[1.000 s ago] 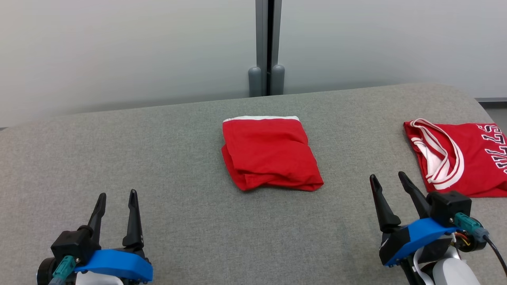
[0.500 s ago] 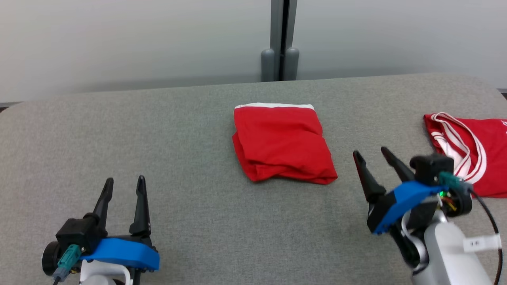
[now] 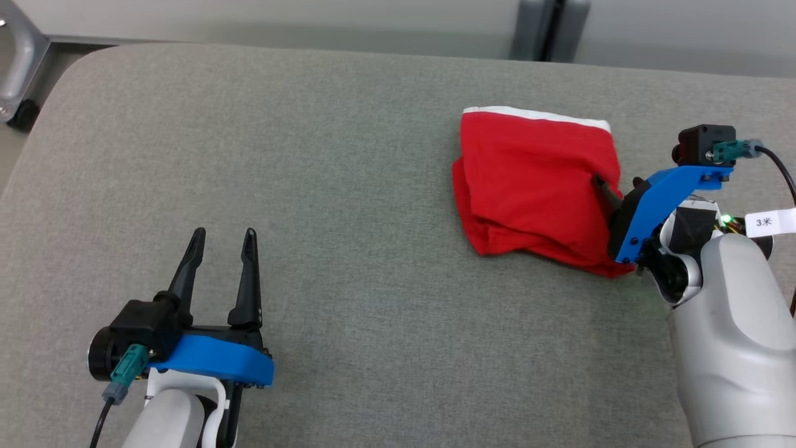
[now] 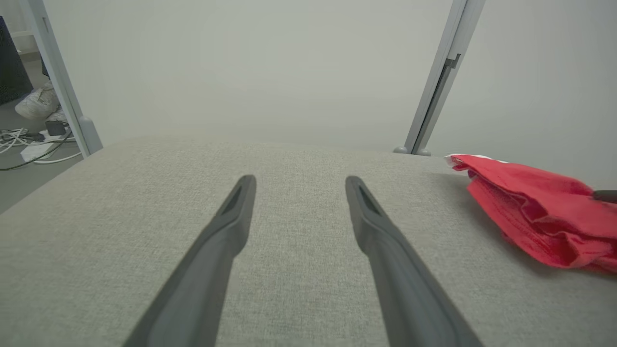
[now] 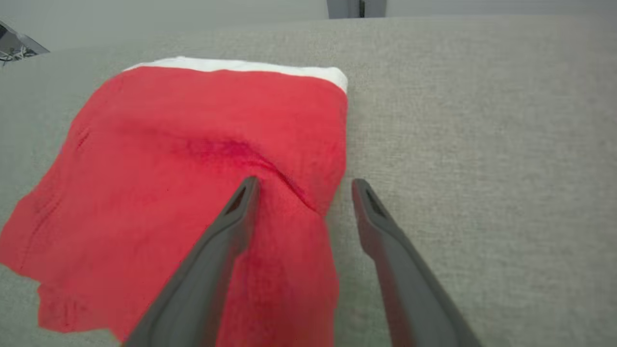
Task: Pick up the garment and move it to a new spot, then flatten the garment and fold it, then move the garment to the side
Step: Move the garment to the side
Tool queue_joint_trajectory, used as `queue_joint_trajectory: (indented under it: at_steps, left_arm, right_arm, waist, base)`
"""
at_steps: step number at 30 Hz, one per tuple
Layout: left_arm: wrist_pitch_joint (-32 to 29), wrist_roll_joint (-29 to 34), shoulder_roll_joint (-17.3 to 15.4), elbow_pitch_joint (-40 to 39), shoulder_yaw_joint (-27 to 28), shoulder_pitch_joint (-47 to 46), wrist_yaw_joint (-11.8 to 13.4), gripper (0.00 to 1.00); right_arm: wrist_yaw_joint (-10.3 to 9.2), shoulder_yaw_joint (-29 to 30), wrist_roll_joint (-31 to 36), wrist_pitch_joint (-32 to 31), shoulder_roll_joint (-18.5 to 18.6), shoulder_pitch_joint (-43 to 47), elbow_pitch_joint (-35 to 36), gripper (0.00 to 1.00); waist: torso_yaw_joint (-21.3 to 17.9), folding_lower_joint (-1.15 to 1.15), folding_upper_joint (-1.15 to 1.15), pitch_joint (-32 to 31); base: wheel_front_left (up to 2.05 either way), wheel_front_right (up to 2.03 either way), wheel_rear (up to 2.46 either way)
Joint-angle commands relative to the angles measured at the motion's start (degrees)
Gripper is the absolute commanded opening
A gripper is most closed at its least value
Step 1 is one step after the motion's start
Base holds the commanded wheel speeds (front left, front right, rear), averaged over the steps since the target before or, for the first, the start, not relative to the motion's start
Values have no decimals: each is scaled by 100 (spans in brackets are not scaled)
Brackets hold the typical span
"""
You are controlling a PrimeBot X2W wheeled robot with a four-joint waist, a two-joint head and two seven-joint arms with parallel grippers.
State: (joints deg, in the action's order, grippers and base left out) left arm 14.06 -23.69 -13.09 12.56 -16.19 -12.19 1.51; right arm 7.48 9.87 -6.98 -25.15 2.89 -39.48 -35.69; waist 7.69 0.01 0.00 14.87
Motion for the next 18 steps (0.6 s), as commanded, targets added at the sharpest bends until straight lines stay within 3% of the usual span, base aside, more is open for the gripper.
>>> queue_joint_trajectory:
  at_steps: [1, 8, 9, 10, 11, 18]
  left_arm:
    - [30, 24, 5, 46, -16, -132, -24, 100]
    - [84, 33, 66, 208, -7, -286, -97, 100]
    - [82, 46, 94, 218, -20, -307, -101, 100]
    - [89, 56, 106, 225, -13, -313, -101, 100]
    - [93, 68, 105, 240, -12, -326, -109, 100]
    - [112, 103, 43, 275, 109, -263, -97, 100]
  right_arm:
    - [3, 68, 92, 49, 4, -155, -216, 100]
    - [3, 216, 191, 155, -6, -592, -1600, 100]
    - [3, 132, 158, 234, -17, -663, -1722, 57]
    - [3, 25, 103, 354, -17, -759, -1795, 7]
    - [4, -61, 97, 448, -12, -841, -1863, 0]
    - [3, -1126, 351, 560, 16, -1337, -1773, 0]
  waist:
    - [222, -1, 0, 198]
    - [274, -1, 0, 318]
    - [258, -1, 0, 339]
    - [227, -1, 0, 358]
    - [190, -1, 0, 370]
    - [-369, -1, 0, 284]
  base:
    - [0, 0, 0]
    - [0, 0, 0]
    - [0, 0, 0]
    - [0, 0, 0]
    - [0, 0, 0]
    - [0, 0, 0]
